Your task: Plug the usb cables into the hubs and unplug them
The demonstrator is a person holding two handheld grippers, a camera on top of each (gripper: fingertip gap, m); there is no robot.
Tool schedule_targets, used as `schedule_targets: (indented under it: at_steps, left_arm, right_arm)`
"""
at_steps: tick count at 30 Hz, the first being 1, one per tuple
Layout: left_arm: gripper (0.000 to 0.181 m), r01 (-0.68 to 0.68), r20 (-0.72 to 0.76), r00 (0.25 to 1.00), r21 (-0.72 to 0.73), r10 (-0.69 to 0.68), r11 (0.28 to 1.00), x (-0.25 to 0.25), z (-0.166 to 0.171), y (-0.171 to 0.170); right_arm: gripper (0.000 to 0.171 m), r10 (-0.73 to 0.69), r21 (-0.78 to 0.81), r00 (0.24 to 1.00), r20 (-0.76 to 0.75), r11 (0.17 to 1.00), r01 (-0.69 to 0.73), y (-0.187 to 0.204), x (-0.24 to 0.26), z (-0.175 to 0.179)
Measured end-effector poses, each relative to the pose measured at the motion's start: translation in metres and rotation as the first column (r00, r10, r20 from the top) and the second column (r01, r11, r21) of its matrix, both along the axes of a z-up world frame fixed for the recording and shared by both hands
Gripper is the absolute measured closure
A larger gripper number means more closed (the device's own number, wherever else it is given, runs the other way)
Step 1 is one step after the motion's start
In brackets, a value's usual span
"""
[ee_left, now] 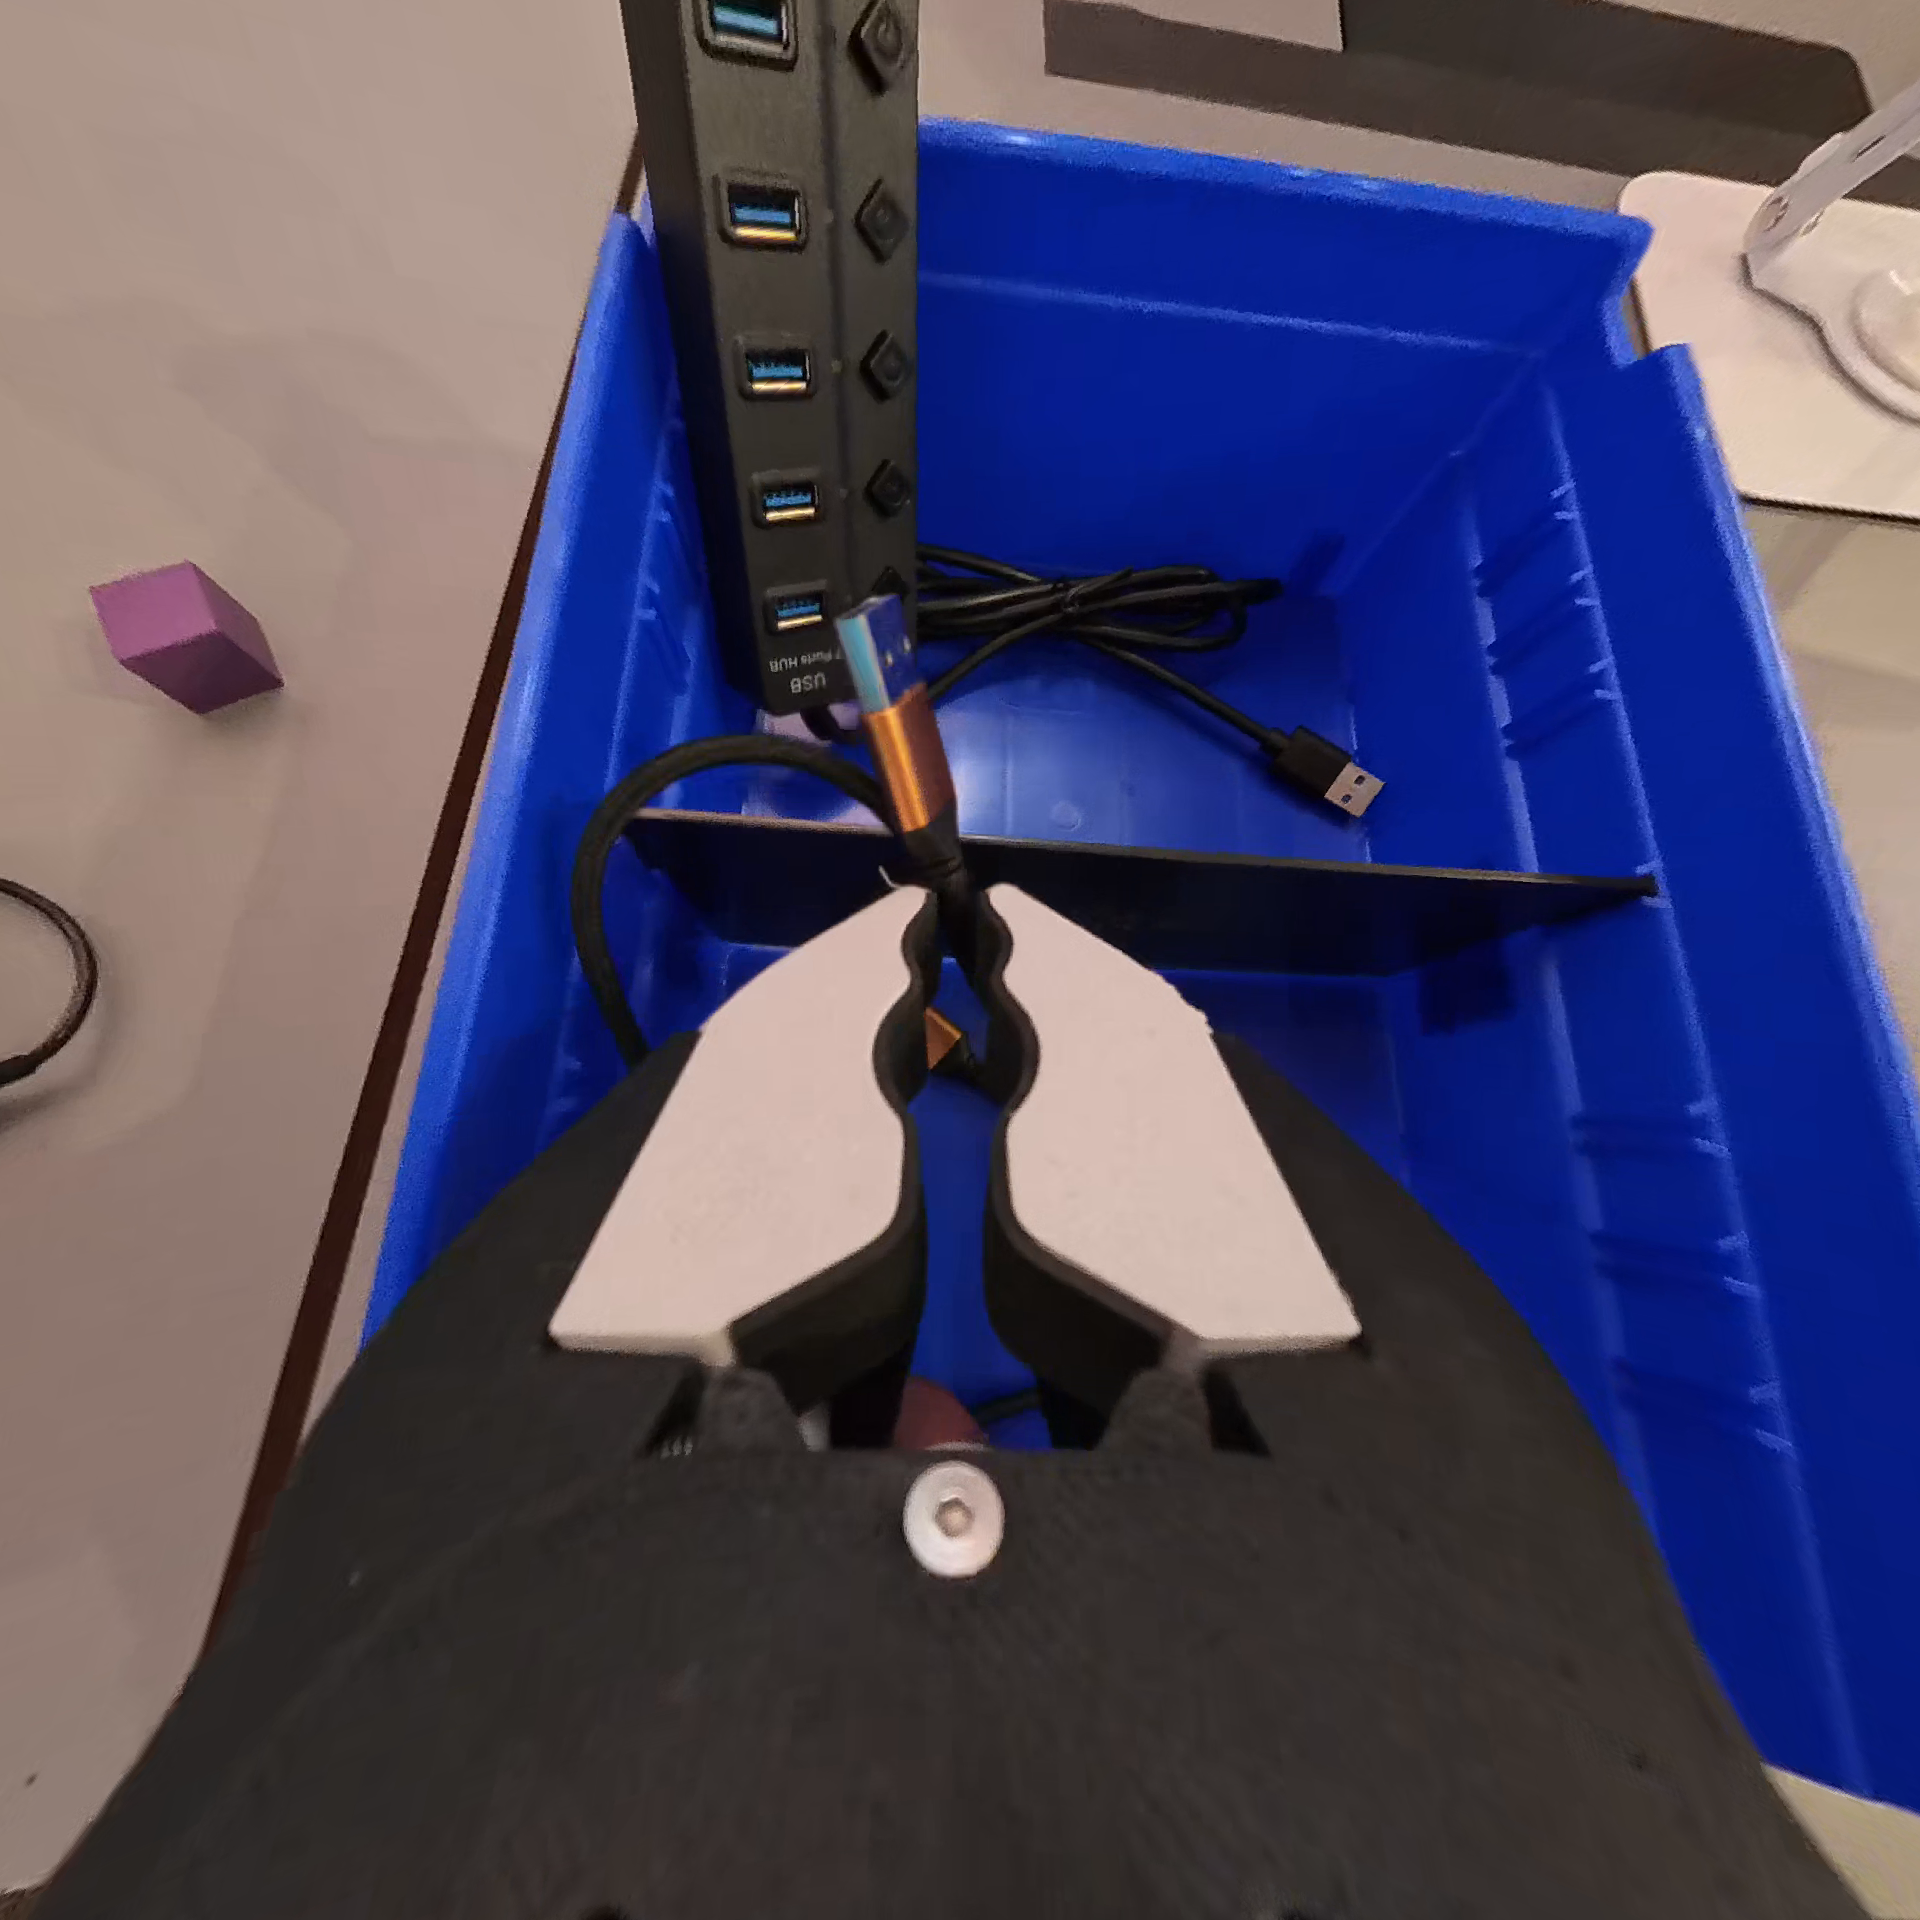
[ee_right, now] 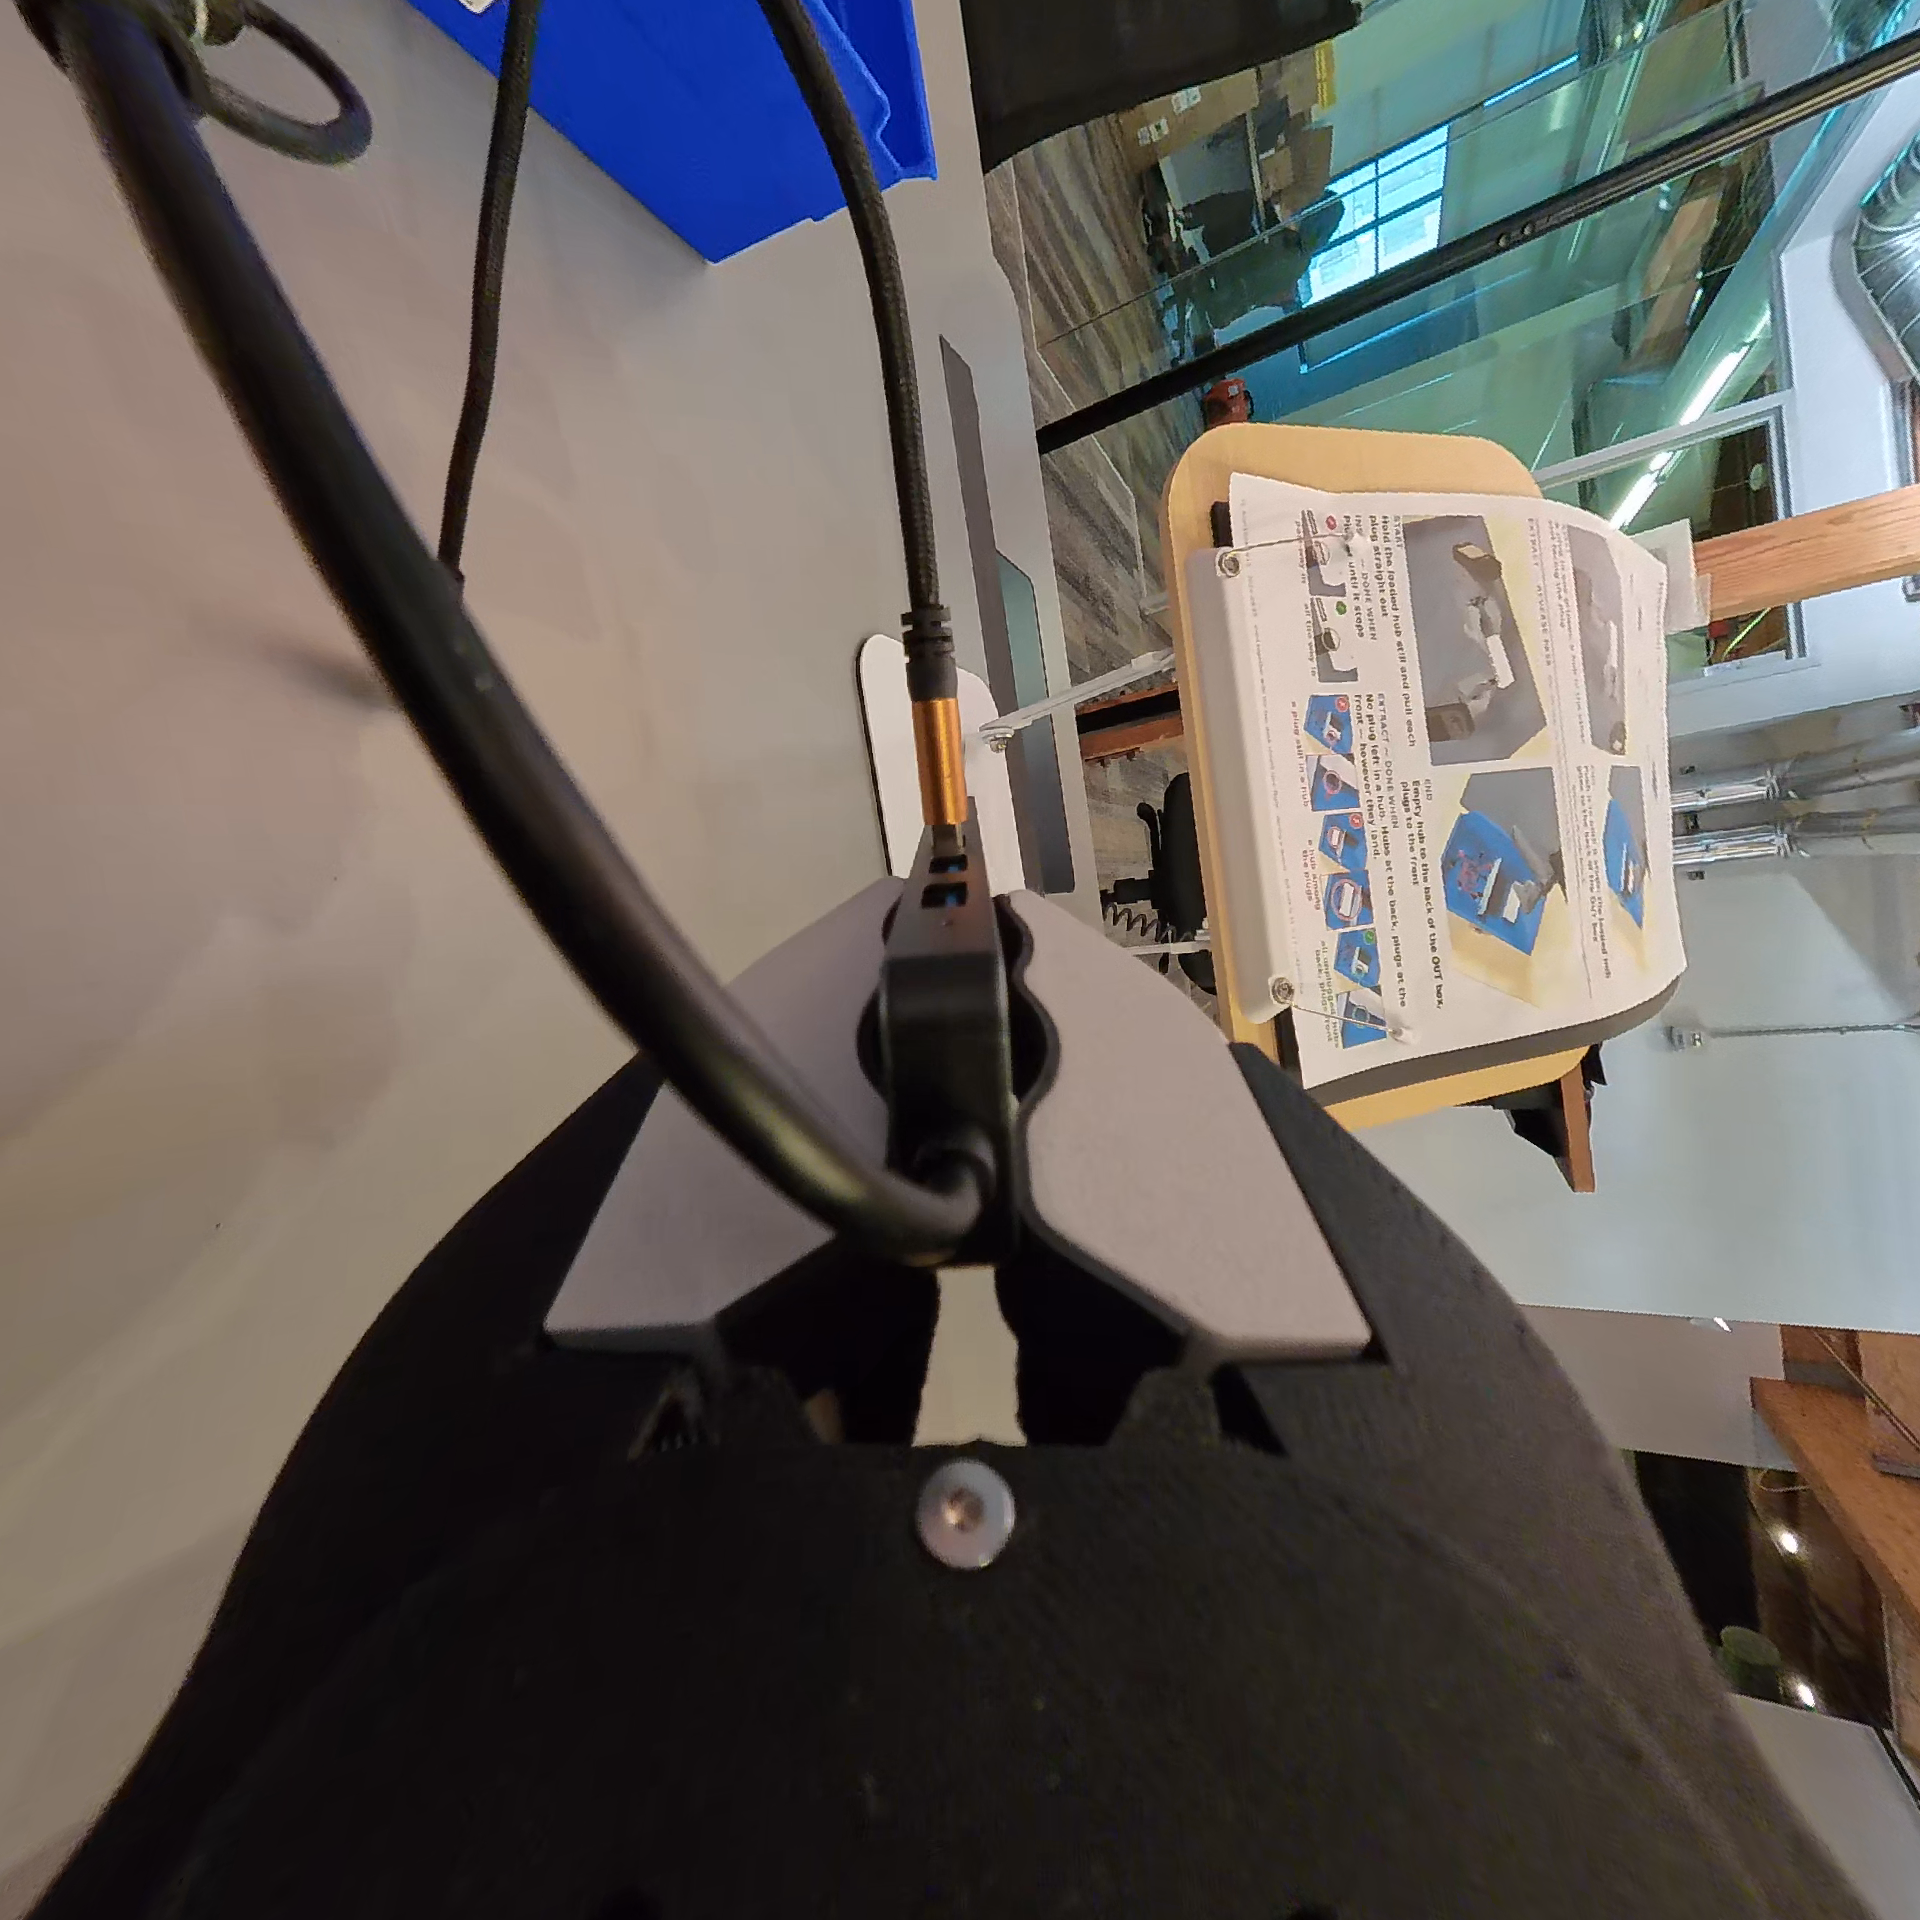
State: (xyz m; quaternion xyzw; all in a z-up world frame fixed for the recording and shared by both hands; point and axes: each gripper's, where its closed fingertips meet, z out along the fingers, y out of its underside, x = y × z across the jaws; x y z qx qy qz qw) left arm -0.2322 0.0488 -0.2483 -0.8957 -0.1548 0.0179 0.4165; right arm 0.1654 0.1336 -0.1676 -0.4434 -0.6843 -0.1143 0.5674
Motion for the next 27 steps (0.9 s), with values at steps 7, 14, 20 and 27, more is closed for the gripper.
schedule_targets:
  at_steps: [7,14,20,27]
  left_arm:
    - [0.175,0.063,-0.185,0.981,0.048,-0.053,0.997,0.007,0.025,0.004]
    - [0.174,0.131,-0.35,0.929,0.002,-0.122,0.991,0.012,0.027,0.007]
    - [0.174,0.1,-0.337,0.936,-0.011,-0.098,0.995,0.007,0.029,0.0]
    - [0.173,0.098,-0.311,0.945,-0.033,-0.104,0.995,0.008,0.019,-0.005]
  right_arm:
    - [0.159,-0.003,0.0,1.0,-0.005,1.0,0.003,0.0,0.002,0.002]
    - [0.158,-0.003,-0.004,1.0,-0.002,1.0,0.003,0.001,0.002,0.001]
    - [0.159,-0.003,-0.005,1.0,-0.004,1.0,0.003,0.001,0.003,0.001]
    - [0.159,-0.001,-0.009,1.0,-0.005,1.0,0.001,0.001,0.002,0.001]
